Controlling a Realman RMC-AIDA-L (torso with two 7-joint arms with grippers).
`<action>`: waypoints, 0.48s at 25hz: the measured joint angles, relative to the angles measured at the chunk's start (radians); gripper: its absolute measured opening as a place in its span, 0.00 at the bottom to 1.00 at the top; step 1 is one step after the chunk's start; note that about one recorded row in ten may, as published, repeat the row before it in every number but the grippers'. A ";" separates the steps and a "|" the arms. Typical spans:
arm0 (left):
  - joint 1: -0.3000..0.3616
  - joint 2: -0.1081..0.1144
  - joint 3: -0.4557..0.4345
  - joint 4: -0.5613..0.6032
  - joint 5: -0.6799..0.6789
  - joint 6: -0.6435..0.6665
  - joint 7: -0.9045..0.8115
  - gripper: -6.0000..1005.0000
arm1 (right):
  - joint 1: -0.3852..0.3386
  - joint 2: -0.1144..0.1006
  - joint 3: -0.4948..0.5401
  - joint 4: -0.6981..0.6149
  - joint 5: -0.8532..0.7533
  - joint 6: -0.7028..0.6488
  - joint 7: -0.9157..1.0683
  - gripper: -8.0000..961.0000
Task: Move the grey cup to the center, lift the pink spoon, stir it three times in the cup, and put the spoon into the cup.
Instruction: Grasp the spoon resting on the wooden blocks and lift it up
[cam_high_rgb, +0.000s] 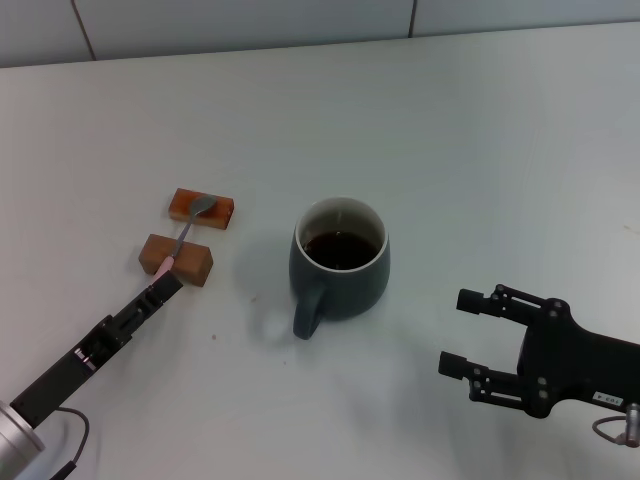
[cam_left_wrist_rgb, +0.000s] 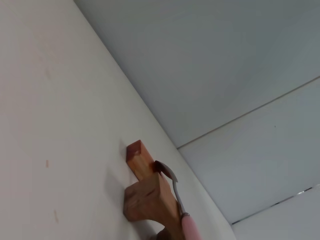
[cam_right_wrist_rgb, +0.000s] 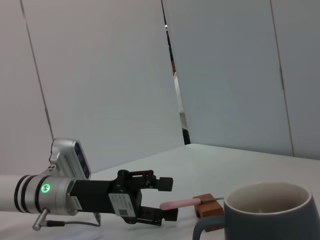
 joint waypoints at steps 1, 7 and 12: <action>-0.002 0.000 -0.002 0.000 0.000 -0.001 0.000 0.80 | 0.000 0.000 0.000 0.000 0.000 0.000 0.000 0.81; -0.011 0.000 -0.006 0.000 -0.002 -0.010 -0.013 0.80 | 0.002 0.000 0.000 0.000 0.000 0.000 0.000 0.81; -0.022 -0.003 -0.006 -0.002 -0.002 -0.013 -0.024 0.80 | 0.004 0.000 0.000 0.000 0.000 0.000 0.000 0.81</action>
